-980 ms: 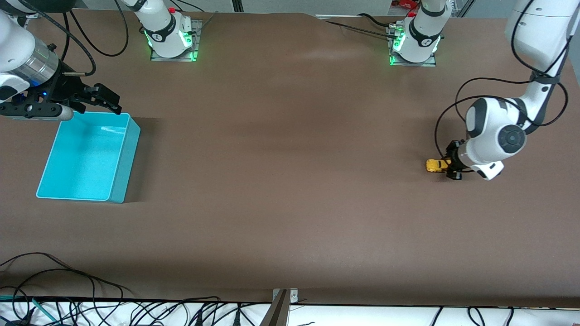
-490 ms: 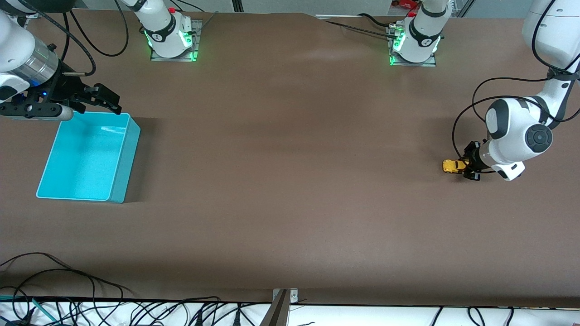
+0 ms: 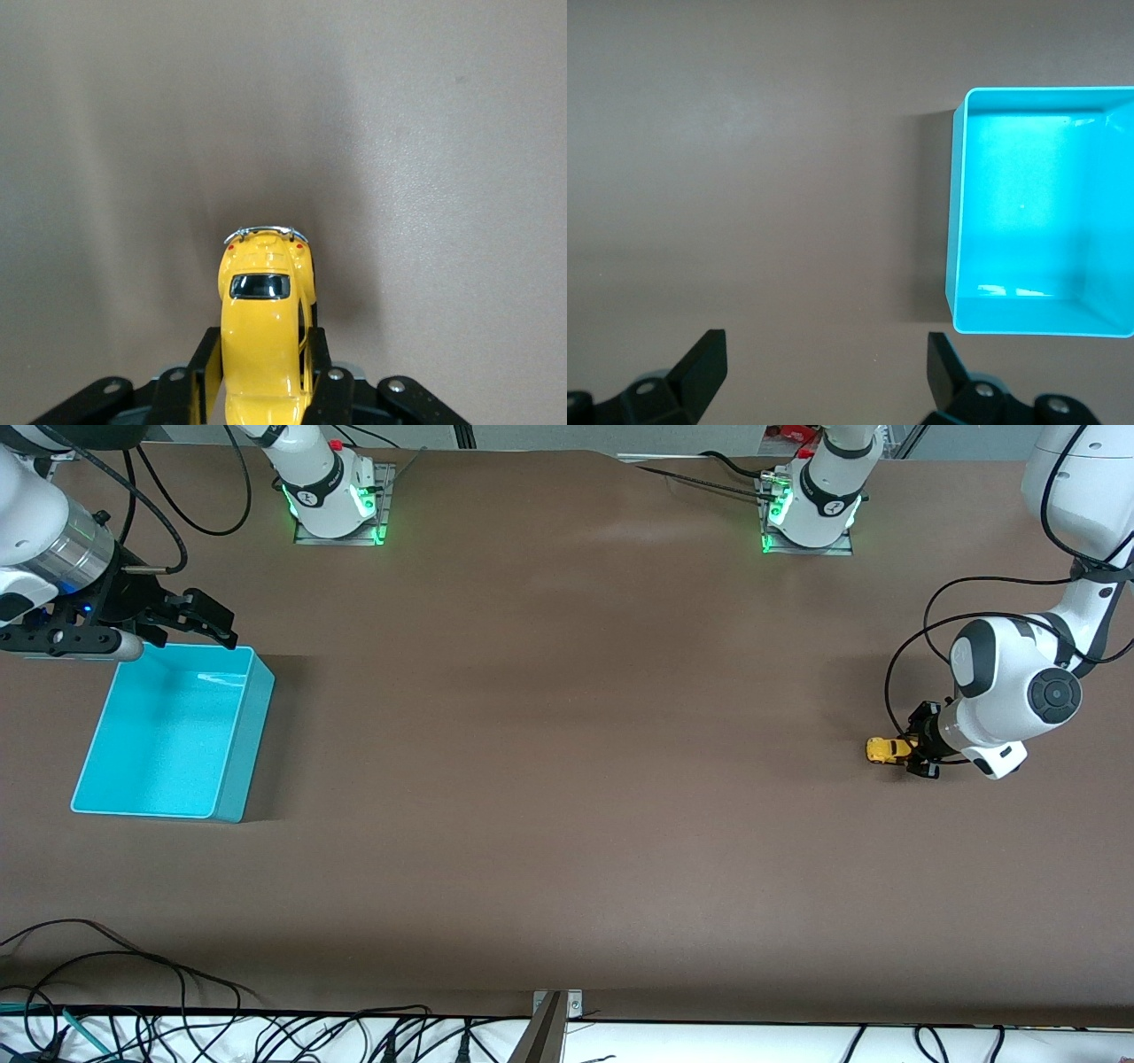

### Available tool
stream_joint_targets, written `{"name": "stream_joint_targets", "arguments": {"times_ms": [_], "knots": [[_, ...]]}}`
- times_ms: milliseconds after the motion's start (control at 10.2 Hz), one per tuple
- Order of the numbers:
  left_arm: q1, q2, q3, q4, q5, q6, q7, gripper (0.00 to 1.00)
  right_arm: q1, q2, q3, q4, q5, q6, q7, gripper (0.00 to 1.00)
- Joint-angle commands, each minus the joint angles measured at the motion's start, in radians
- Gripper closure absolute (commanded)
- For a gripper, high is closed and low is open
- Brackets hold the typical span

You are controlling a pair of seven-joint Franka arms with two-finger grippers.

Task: Wind up and store yellow beetle car
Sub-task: 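Push the car forward and back again to wind it up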

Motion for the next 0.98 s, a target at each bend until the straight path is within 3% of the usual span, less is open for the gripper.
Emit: {"name": "stream_joint_targets", "arguments": {"times_ms": [0,98,196,588,686,784,882], "knots": [[0.013,0.088,-0.001,0.014,0.033,0.034,0.029,0.9,0.004,-0.005,-0.002,0.004,-0.013,-0.004,-0.013,0.0],[0.019,0.086,-0.002,0.024,0.022,0.034,0.029,0.37,0.004,-0.005,-0.002,0.004,-0.013,-0.004,-0.013,0.0],[0.019,0.085,-0.002,0.026,0.016,0.031,0.029,0.25,0.004,-0.005,-0.002,0.004,-0.014,-0.004,-0.013,0.0],[0.017,0.082,-0.006,0.026,0.016,0.028,0.023,0.24,0.002,-0.005,-0.002,0.004,-0.013,-0.004,-0.013,0.0],[0.016,0.079,-0.007,0.027,0.016,0.027,0.018,0.17,0.004,-0.005,-0.002,0.004,-0.013,-0.004,-0.013,0.0],[0.016,0.068,-0.009,0.032,0.016,0.024,0.015,0.02,0.002,-0.003,-0.002,0.004,-0.013,-0.004,-0.013,0.0],[0.016,0.065,-0.01,0.035,0.014,0.024,0.01,0.0,0.002,-0.005,-0.002,0.004,-0.013,-0.004,-0.013,0.0]]}}
